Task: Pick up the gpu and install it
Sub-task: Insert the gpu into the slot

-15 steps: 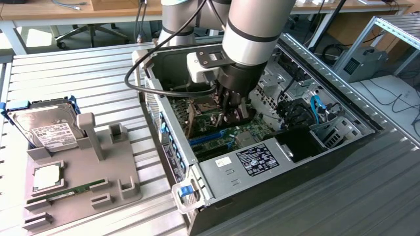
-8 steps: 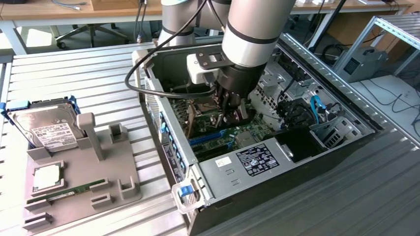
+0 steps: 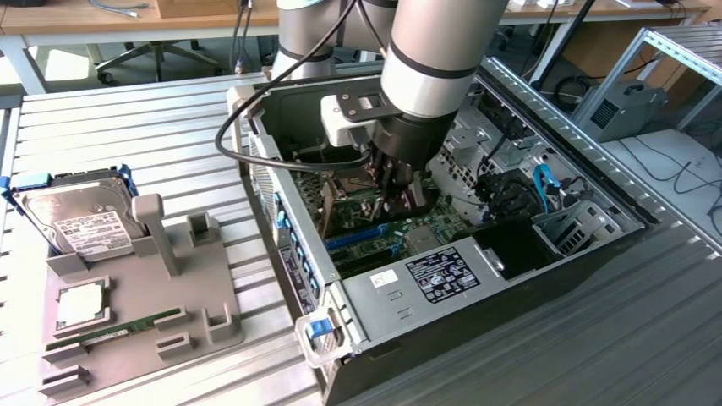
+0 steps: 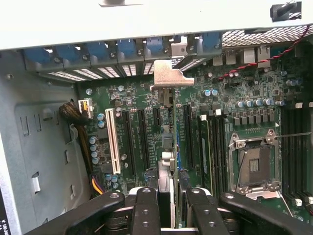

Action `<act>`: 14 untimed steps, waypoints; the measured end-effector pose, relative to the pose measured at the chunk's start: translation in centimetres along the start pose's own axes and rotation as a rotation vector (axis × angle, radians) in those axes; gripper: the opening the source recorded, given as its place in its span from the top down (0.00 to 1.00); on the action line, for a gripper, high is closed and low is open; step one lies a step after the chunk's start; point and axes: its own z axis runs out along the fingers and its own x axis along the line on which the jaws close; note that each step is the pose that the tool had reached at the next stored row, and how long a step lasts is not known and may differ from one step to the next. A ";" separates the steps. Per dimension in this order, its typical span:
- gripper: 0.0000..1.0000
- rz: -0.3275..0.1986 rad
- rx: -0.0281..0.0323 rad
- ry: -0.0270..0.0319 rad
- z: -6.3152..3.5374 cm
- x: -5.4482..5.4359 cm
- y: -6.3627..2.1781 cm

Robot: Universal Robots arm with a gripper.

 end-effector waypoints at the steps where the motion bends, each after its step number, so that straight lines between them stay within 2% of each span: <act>1: 0.73 0.000 0.0000 0.0000 0.04 0.0 0.00; 14: 0.73 0.000 0.0000 0.0000 0.40 0.0 0.01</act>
